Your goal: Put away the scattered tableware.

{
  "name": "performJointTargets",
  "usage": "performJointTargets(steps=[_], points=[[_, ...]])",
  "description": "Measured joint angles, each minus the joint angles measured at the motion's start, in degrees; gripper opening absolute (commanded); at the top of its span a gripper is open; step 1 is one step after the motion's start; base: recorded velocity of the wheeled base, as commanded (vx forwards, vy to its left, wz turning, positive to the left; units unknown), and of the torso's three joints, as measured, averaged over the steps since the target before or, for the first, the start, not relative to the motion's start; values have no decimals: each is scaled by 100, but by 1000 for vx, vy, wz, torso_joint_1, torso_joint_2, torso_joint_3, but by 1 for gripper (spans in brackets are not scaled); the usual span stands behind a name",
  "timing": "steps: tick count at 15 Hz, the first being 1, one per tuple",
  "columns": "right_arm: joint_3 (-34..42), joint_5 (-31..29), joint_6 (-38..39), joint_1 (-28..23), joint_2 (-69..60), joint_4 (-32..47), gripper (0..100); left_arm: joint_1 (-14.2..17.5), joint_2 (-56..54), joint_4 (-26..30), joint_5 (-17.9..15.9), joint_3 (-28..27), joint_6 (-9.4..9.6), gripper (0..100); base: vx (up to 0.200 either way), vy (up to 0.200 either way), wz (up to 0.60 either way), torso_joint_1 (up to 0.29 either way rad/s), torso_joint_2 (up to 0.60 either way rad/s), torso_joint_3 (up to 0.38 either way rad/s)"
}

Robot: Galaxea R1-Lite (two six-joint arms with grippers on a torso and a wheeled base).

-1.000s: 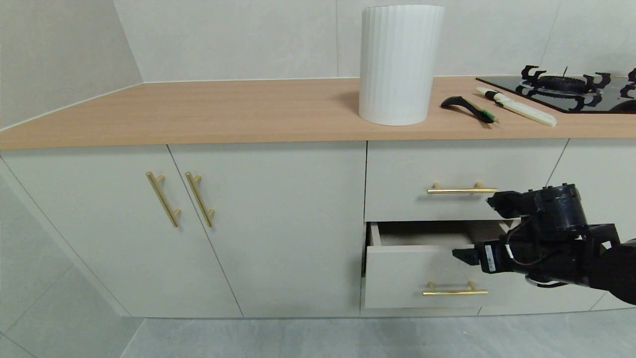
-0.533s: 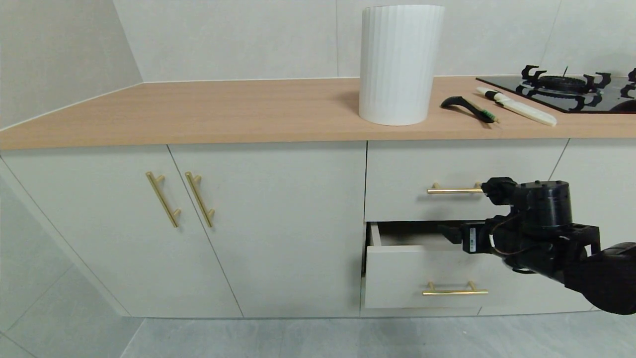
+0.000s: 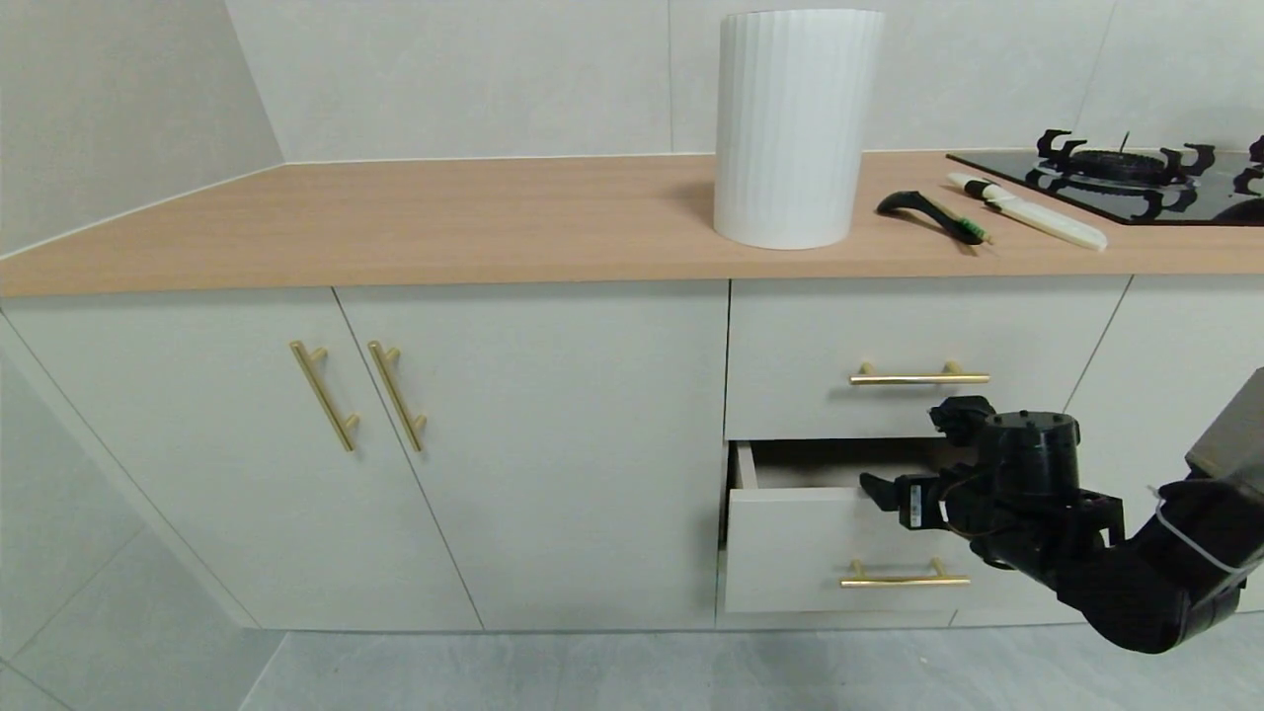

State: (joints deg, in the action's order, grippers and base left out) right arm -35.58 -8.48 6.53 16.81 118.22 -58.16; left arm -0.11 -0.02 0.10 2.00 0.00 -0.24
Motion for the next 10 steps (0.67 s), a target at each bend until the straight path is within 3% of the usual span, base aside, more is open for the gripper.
performJointTargets(steps=[7, 10], points=[[-11, 4, -27, -4, -41, 529, 100, 4, 0, 0, -1, 0, 0, 100, 0, 0, 0, 0, 0, 0], [-16, 46, -16, -4, -273, 1120, 100, 1, 0, -2, 0, 0, 2, 100, 0, 0, 0, 0, 0, 0]])
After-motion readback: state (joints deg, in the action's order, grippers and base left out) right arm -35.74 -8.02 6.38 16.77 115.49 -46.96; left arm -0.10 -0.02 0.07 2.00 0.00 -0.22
